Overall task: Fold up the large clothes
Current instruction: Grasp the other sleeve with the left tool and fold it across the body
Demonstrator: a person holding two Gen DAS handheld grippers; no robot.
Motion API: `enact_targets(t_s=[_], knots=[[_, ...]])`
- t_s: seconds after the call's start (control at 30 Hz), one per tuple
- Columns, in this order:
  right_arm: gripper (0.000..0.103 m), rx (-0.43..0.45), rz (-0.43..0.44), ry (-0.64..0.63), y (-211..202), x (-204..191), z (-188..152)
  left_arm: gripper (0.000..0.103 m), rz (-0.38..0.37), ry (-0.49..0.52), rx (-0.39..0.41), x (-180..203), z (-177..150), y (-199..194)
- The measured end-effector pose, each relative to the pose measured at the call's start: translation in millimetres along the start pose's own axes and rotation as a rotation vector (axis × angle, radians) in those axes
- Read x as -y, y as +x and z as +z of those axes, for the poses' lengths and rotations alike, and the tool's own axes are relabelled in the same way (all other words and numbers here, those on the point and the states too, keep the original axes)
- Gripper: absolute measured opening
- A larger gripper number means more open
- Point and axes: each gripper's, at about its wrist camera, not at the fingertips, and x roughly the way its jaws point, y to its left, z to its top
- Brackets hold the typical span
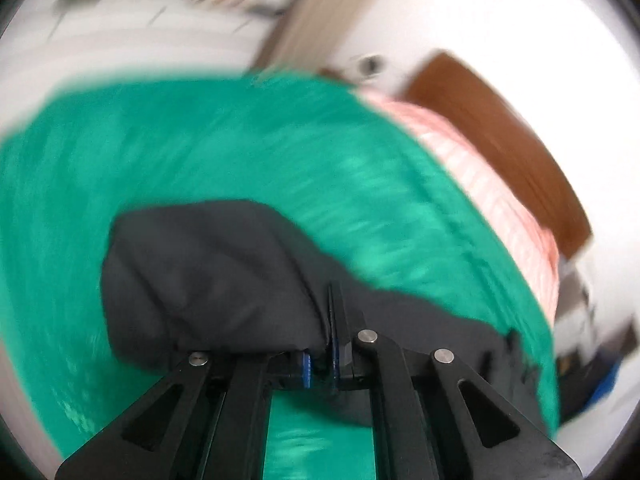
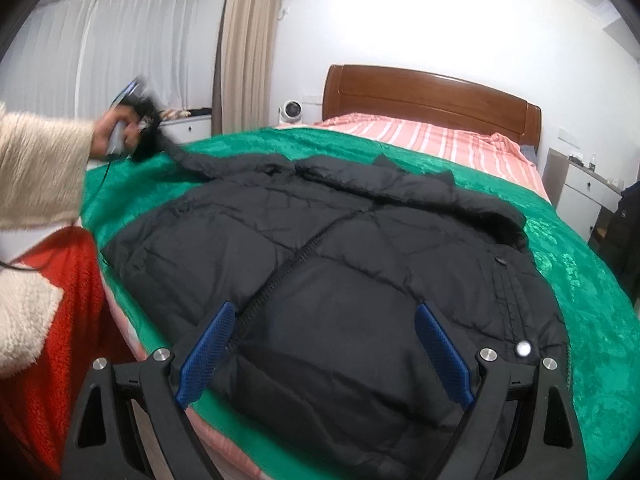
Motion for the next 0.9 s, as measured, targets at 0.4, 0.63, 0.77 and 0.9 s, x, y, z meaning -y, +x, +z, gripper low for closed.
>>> enact_targets(t_s=[0.4,0.63,0.77,0.9], knots=[[0.091,0.052,-0.014,0.041,-14.7,15.5,2.6,0.026,-0.390,0.902,0.124,394.6,-160.4,-74.6],[0.091,0.093,-0.070,0.082,-33.7,35.7,2.5,0.096,-0.237,1.278,-0.074,408.7,-332.6,-10.4],[0.091,0.107,-0.076,0.111,-36.4,43.9,3.0,0.097,-0.175,1.265,-0.110,358.0,-340.9,-21.2],[0.091,0.105,-0.067,0.121,-30.9,43.9,7.3,0.099,-0.170,1.196,-0.082,309.6,-323.2,-59.8]])
